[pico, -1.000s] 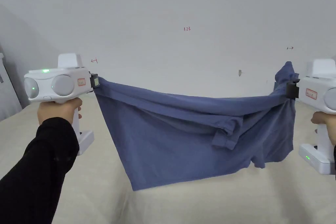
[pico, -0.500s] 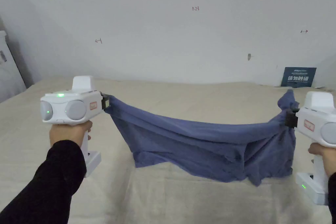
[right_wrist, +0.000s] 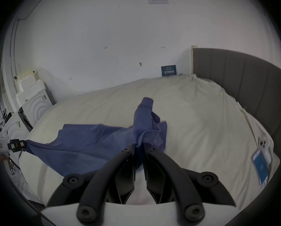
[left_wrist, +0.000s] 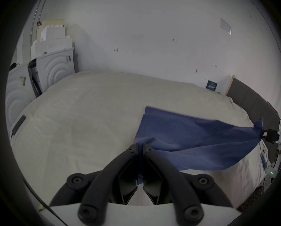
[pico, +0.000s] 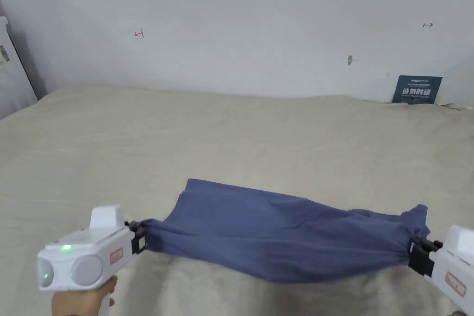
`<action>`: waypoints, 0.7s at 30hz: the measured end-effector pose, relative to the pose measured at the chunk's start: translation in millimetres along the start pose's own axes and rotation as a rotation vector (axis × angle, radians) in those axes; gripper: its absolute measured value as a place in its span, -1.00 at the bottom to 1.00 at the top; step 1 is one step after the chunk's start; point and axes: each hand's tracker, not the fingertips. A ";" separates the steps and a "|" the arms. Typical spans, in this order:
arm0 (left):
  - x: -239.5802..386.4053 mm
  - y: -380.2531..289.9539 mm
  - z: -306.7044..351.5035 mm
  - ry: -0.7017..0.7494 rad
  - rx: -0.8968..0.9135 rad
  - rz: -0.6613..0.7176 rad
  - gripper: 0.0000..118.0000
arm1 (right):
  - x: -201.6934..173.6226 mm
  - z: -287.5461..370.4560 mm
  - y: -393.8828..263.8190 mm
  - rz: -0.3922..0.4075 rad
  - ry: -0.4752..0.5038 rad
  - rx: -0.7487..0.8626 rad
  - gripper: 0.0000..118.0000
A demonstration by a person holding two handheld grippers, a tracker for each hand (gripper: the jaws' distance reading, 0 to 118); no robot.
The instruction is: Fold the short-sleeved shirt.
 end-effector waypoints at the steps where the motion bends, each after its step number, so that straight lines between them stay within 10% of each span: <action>1: -4.0 -12.7 7.9 0.005 -0.019 0.009 -0.97 | 0.6 10.8 -13.0 -0.004 0.000 0.001 -0.88; 21: -42.5 -135.6 91.1 0.096 -0.169 0.047 -0.97 | 10.2 100.8 -158.3 -0.066 -0.060 -0.206 -0.88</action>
